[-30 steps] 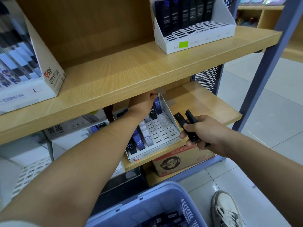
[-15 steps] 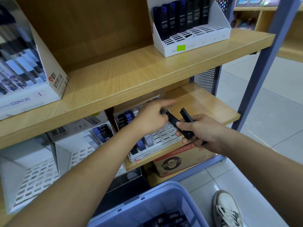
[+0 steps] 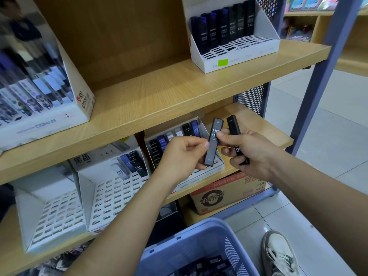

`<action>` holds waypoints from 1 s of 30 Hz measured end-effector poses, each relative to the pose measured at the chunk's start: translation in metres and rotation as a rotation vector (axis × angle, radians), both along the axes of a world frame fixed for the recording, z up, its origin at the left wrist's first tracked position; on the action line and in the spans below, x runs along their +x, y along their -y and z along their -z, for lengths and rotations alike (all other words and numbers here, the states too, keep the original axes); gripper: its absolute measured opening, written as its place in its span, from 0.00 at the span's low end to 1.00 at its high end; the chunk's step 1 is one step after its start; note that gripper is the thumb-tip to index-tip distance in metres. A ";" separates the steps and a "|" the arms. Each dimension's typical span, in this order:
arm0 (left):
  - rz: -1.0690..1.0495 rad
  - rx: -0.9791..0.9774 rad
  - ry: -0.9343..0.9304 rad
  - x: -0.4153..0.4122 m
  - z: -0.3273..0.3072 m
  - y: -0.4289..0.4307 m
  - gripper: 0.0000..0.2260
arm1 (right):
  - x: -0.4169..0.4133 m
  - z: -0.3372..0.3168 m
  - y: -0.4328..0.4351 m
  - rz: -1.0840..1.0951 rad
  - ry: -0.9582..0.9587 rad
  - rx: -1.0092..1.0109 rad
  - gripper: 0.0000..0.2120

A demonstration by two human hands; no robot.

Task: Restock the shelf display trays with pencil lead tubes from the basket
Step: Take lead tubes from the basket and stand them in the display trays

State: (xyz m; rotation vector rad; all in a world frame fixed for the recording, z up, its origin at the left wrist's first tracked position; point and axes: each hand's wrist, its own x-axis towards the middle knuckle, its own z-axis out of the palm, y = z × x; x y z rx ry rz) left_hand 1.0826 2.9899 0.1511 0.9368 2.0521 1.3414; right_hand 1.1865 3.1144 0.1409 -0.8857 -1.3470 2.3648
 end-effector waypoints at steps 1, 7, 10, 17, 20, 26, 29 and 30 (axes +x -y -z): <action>-0.038 0.003 -0.039 0.000 0.000 0.001 0.07 | 0.000 0.000 0.000 -0.008 0.004 0.007 0.06; -0.067 0.099 0.077 -0.009 -0.004 0.006 0.08 | -0.005 0.002 0.009 -0.195 0.077 0.232 0.05; -0.068 0.114 0.053 -0.013 -0.004 0.013 0.10 | -0.008 -0.002 0.013 -0.246 0.085 0.251 0.06; -0.190 0.205 0.138 -0.024 -0.006 0.039 0.09 | -0.013 -0.004 0.027 -0.384 0.199 0.444 0.11; -0.138 0.139 0.186 -0.030 -0.010 0.065 0.04 | -0.017 -0.004 0.036 -0.372 0.187 0.479 0.10; -0.209 -0.171 -0.111 -0.067 -0.012 0.130 0.06 | -0.028 0.004 0.054 -0.475 0.275 0.479 0.11; -0.351 -0.178 -0.222 -0.083 -0.007 0.156 0.09 | -0.033 0.007 0.056 -0.369 0.250 0.438 0.08; -0.377 -0.153 -0.231 -0.084 -0.006 0.160 0.09 | -0.033 0.008 0.055 -0.331 0.244 0.438 0.09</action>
